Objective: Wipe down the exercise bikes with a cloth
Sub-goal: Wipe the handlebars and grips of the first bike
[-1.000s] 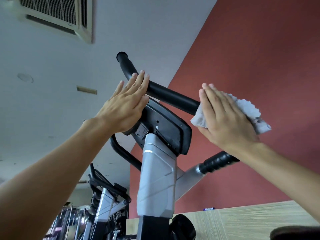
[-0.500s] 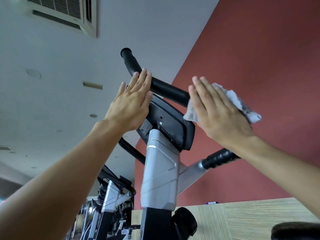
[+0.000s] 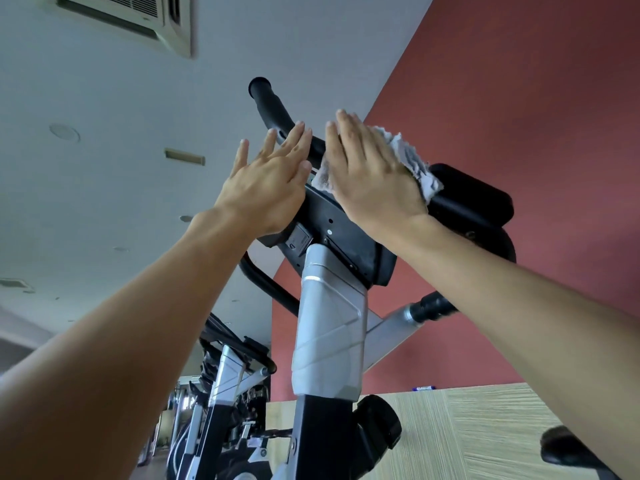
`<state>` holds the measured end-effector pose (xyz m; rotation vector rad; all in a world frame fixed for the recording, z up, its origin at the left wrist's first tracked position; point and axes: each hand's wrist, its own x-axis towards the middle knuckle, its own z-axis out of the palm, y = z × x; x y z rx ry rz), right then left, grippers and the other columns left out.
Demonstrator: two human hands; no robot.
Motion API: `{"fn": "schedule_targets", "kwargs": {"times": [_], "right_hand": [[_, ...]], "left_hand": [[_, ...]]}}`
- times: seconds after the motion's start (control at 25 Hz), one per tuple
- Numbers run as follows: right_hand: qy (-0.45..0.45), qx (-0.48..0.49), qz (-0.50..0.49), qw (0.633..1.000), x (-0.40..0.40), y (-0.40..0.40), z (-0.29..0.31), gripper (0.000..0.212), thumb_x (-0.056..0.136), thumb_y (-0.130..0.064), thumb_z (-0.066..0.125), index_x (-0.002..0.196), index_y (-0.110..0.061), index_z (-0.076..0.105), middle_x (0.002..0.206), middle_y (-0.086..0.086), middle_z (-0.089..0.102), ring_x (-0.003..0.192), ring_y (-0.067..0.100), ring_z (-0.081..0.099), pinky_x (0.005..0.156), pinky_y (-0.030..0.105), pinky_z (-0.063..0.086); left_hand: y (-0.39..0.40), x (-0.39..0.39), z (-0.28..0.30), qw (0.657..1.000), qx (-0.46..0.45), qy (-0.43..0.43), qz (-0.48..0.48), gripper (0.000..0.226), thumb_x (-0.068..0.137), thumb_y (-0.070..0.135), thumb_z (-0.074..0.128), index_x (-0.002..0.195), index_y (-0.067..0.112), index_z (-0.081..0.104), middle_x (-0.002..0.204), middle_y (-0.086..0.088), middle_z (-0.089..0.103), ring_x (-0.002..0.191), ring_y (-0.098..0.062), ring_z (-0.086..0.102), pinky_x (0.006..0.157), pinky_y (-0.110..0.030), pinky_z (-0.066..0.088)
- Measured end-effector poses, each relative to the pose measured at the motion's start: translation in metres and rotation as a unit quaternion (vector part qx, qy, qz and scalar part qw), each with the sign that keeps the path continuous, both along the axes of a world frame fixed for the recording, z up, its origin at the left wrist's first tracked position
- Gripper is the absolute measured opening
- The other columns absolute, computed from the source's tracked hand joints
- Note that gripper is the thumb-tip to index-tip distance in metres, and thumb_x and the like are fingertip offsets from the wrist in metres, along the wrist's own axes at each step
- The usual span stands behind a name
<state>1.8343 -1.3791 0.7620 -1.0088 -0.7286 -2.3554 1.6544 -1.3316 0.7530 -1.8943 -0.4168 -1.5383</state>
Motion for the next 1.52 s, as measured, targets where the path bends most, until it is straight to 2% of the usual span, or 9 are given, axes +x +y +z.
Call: {"fn": "schedule_targets", "kwargs": {"times": [0.28,0.48,0.56,0.68,0.96,1.08,1.24,1.4,1.52], "right_hand": [[-0.021,0.012,0.014,1.0,0.078,-0.035,-0.061,0.048,0.109,-0.011,0.044,0.15,0.01,0.034,0.154,0.029,0.04,0.136,0.041,0.05,0.112,0.05,0.044],[-0.002,-0.132,0.156,0.979,0.085,-0.044,-0.051,0.048,0.105,-0.02,0.045,0.151,-0.006,0.043,0.154,0.011,0.046,0.138,0.03,0.048,0.118,0.044,0.035],[0.073,-0.232,0.252,0.937,0.084,-0.061,-0.039,0.053,0.105,-0.04,0.039,0.153,-0.018,0.042,0.155,0.0,0.046,0.14,0.022,0.045,0.118,0.04,0.035],[0.157,-0.345,0.261,0.888,0.076,-0.093,-0.008,0.062,0.095,-0.038,0.05,0.151,-0.011,0.045,0.144,0.01,0.054,0.129,0.026,0.052,0.112,0.04,0.038],[0.305,-0.592,0.426,0.612,0.039,-0.126,0.072,0.083,0.087,-0.068,0.052,0.157,-0.03,0.029,0.149,-0.022,0.045,0.133,-0.014,0.04,0.101,-0.002,0.024],[0.296,-0.619,0.488,0.54,0.054,-0.101,0.078,0.08,0.085,-0.068,0.061,0.153,-0.032,0.036,0.147,-0.028,0.047,0.133,-0.013,0.042,0.105,0.005,0.031],[0.241,-0.731,0.439,0.465,0.112,0.019,0.044,0.068,0.077,-0.092,0.045,0.094,-0.027,0.057,0.107,-0.018,0.061,0.109,-0.008,0.058,0.104,0.034,0.041],[0.14,-0.668,0.418,0.599,0.034,-0.079,0.074,0.084,0.099,-0.07,0.034,0.153,-0.006,0.032,0.161,0.006,0.034,0.148,0.019,0.035,0.118,0.037,0.037],[0.165,-0.638,0.51,0.553,0.033,-0.08,0.077,0.086,0.1,-0.07,0.024,0.142,0.003,0.041,0.142,0.014,0.05,0.13,0.023,0.055,0.1,0.027,0.049]], "left_hand": [[-0.007,-0.011,0.028,0.993,0.099,0.017,0.059,0.052,0.109,0.033,0.02,0.156,0.022,0.039,0.162,0.003,0.038,0.156,-0.015,0.017,0.127,-0.042,-0.01],[-0.033,-0.004,0.091,0.976,0.115,0.129,0.132,0.045,0.096,0.029,0.025,0.078,0.015,0.064,0.073,0.002,0.063,0.08,-0.02,0.061,0.126,-0.041,0.018],[-0.044,0.008,0.105,0.967,0.066,0.178,0.171,0.041,0.092,0.032,0.025,0.071,0.016,0.057,0.067,0.001,0.056,0.069,-0.023,0.058,0.094,-0.043,0.051],[-0.051,0.013,0.112,0.96,0.001,0.234,0.152,0.046,0.093,0.034,0.023,0.063,0.015,0.051,0.059,0.001,0.051,0.053,-0.022,0.051,0.058,-0.038,0.047],[-0.057,0.011,0.115,0.96,-0.055,0.243,0.127,0.03,0.093,0.023,0.042,0.071,0.009,0.057,0.073,-0.011,0.061,0.073,-0.033,0.057,0.079,-0.048,0.049],[-0.061,0.006,0.119,0.956,-0.082,0.26,0.106,0.026,0.094,0.018,0.046,0.075,0.007,0.061,0.077,-0.01,0.062,0.077,-0.033,0.057,0.088,-0.045,0.049],[-0.073,-0.011,0.147,0.963,-0.066,0.22,0.139,0.027,0.095,0.012,0.049,0.099,0.005,0.075,0.095,-0.01,0.073,0.099,-0.032,0.067,0.117,-0.051,0.034],[-0.073,-0.038,0.177,0.937,-0.091,0.217,0.257,0.034,0.1,0.015,0.048,0.124,0.005,0.07,0.128,-0.011,0.068,0.133,-0.034,0.054,0.122,-0.058,0.023],[-0.075,-0.038,0.173,0.93,-0.116,0.213,0.277,0.033,0.102,0.012,0.049,0.126,0.003,0.068,0.132,-0.014,0.066,0.138,-0.035,0.05,0.122,-0.06,0.023]]}}
